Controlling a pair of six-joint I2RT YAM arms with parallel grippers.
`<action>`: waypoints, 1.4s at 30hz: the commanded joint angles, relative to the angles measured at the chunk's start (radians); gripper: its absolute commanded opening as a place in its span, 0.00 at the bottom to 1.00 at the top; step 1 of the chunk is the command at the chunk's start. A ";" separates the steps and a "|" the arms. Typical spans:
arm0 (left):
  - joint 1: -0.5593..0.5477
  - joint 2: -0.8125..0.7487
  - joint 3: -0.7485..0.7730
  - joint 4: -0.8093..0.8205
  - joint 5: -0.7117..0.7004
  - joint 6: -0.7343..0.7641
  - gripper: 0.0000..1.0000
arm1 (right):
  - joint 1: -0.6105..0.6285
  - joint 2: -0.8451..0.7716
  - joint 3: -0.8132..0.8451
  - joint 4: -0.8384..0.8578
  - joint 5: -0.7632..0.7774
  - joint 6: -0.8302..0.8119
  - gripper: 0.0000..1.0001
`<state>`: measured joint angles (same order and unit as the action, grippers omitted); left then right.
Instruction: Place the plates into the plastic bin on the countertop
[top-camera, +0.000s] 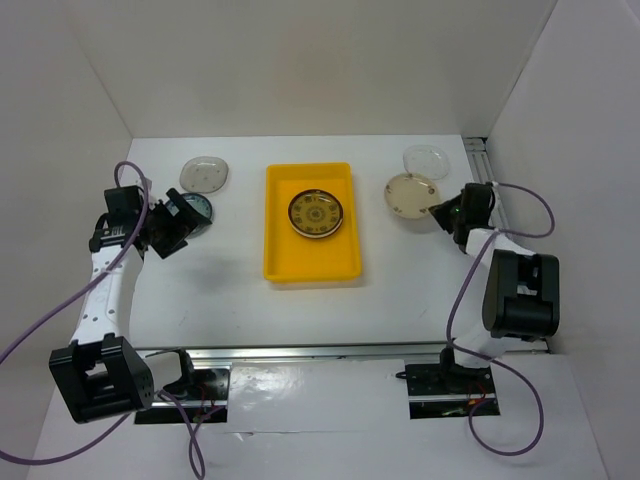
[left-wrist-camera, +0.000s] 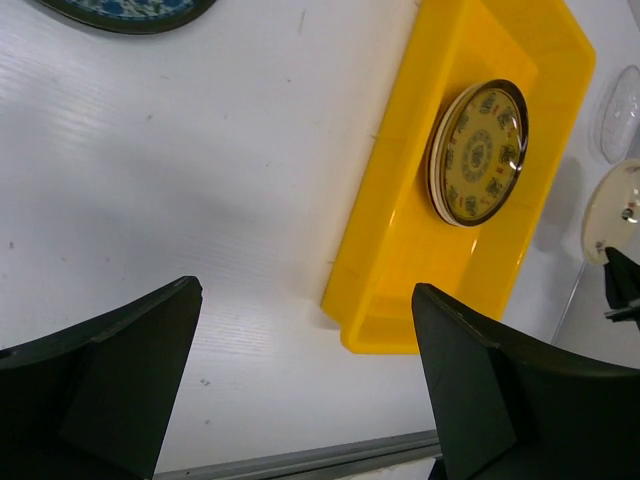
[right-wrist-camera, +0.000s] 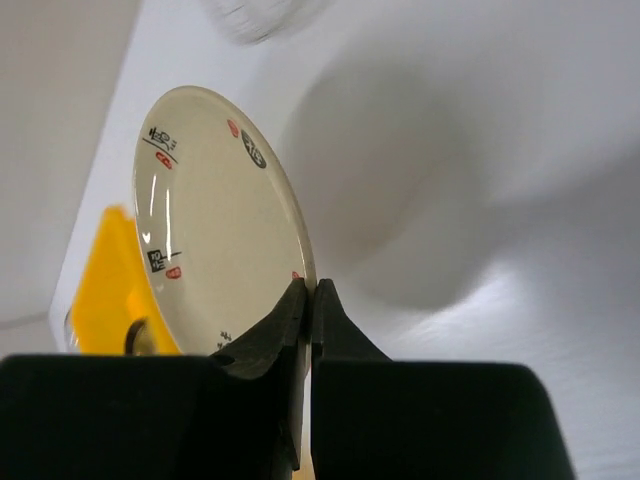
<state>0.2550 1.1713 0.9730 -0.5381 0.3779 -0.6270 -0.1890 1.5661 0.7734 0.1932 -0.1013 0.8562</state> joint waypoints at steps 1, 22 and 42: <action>0.010 -0.028 0.023 -0.010 -0.079 0.019 1.00 | 0.109 -0.050 0.098 0.075 -0.057 -0.042 0.00; 0.019 0.045 0.076 -0.023 -0.139 -0.010 1.00 | 0.582 0.357 0.550 -0.143 -0.017 -0.275 0.00; 0.020 0.085 0.076 -0.033 -0.139 -0.010 1.00 | 0.623 0.204 0.480 -0.133 0.005 -0.313 0.67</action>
<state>0.2680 1.2469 1.0229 -0.5705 0.2321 -0.6327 0.4034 1.8874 1.2602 0.0269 -0.1036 0.5667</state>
